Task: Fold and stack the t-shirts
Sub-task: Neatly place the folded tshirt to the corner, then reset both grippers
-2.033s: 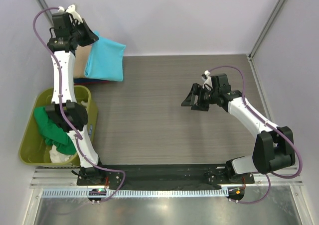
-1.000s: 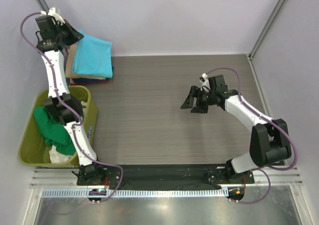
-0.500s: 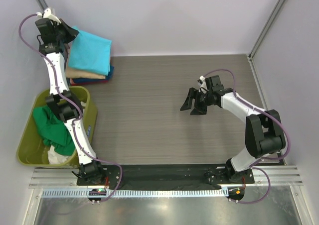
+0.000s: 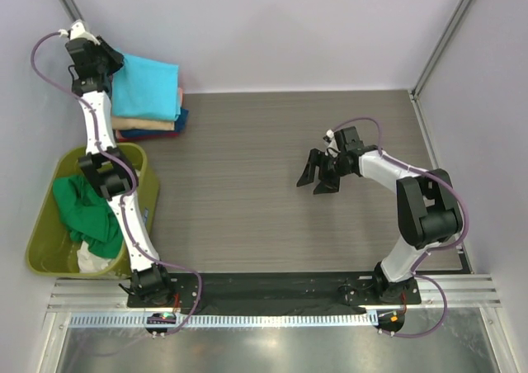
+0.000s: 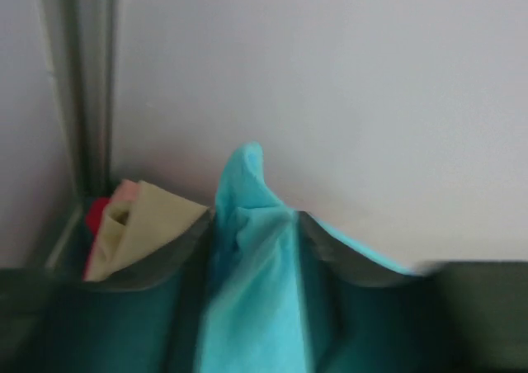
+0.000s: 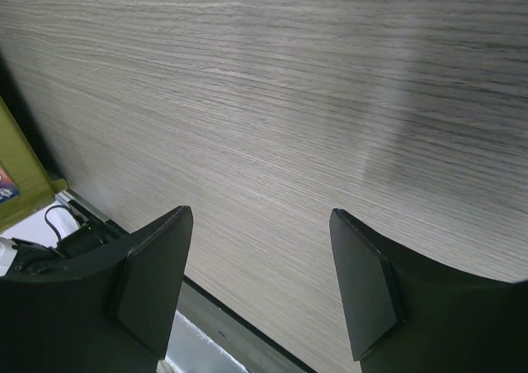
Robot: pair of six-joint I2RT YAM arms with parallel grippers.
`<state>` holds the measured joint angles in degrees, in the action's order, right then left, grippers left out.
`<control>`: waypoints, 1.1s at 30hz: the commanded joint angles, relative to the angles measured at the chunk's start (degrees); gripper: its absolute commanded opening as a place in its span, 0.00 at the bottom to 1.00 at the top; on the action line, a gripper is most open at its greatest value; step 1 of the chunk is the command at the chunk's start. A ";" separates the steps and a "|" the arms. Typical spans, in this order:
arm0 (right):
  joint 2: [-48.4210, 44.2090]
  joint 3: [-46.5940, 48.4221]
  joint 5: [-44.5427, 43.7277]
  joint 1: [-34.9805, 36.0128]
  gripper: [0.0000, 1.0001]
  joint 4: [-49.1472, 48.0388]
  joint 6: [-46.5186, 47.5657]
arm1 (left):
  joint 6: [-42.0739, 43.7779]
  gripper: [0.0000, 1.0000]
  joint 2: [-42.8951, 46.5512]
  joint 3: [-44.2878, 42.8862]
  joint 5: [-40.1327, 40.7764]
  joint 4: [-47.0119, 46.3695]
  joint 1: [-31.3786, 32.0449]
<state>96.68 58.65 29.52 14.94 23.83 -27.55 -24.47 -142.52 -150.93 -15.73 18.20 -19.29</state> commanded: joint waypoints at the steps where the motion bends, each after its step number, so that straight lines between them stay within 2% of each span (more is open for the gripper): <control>1: -0.53 1.82 0.01 0.79 0.73 -1.86 -0.31 | 1.26 0.51 1.18 -0.16 12.89 -7.99 -1.37; 2: -0.97 1.38 -0.07 0.88 0.73 -1.78 -0.40 | 1.27 0.73 1.97 1.76 12.83 -9.91 -1.37; 3: -1.49 1.03 -0.16 1.06 0.73 -1.86 -0.49 | 1.96 1.00 2.94 2.39 13.17 -9.93 -1.02; 9: -6.68 -1.61 -0.16 1.32 0.73 -1.86 -1.36 | 3.20 1.00 13.30 11.08 15.29 -9.58 1.53; 12: -9.93 -3.02 -0.69 1.41 0.73 -1.77 -1.54 | 2.67 1.00 19.44 14.08 18.80 -7.48 2.67; 21: -18.54 -5.13 -1.66 2.38 0.74 -0.11 -2.51 | -4.18 1.00 40.90 36.83 21.00 -4.84 6.72; 24: -21.88 -5.22 -1.22 2.55 0.74 1.21 -2.68 | -7.16 1.00 47.58 42.11 19.16 -1.86 6.98; 28: -27.32 -5.92 -0.87 2.73 0.74 2.27 -3.12 | -9.63 1.00 54.88 47.82 17.49 7.96 9.17; 32: -32.50 -7.93 -1.13 2.81 0.75 2.01 -4.88 | -9.72 1.00 65.32 59.24 11.89 13.44 11.55; 33: -33.48 -8.29 -0.96 2.81 0.75 1.92 -5.32 | -9.20 1.00 67.44 64.83 10.47 14.23 11.64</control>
<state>66.94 51.29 28.40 17.32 25.76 -30.89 -32.95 -79.90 -93.93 0.25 25.12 -9.02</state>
